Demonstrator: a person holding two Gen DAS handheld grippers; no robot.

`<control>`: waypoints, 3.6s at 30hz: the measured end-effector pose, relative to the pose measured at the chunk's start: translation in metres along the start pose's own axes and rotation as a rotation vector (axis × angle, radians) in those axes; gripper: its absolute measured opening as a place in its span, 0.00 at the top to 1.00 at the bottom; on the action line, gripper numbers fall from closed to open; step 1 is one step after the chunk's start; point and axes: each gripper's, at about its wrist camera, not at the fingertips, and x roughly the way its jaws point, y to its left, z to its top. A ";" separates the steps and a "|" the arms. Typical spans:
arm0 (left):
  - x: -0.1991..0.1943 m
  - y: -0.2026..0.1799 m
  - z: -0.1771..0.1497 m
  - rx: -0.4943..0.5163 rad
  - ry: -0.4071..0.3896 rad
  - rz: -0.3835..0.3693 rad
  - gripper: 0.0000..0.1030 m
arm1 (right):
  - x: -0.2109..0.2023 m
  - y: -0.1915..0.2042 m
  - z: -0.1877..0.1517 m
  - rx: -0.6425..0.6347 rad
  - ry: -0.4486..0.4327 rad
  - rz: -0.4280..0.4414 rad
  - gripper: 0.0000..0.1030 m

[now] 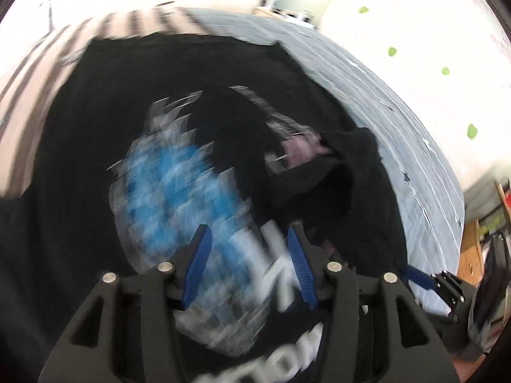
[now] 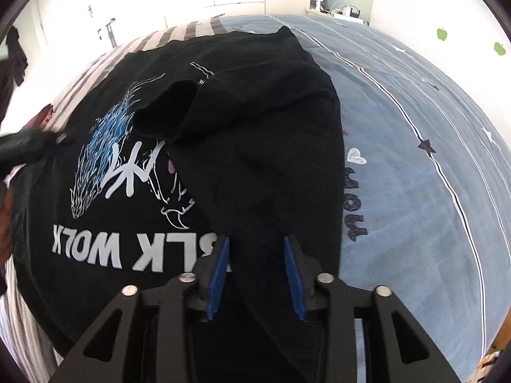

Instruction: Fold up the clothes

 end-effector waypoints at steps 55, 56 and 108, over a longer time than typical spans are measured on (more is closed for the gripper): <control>-0.186 0.303 -0.046 -0.335 0.068 0.167 0.98 | -0.040 0.268 -0.001 -0.305 -0.064 0.419 0.95; -0.185 0.310 -0.053 -0.334 0.072 0.192 0.97 | -0.036 0.274 -0.004 -0.312 -0.051 0.420 0.95; -0.215 0.295 -0.050 -0.113 -0.042 0.194 0.99 | -0.023 0.308 -0.015 -0.334 -0.036 0.432 0.90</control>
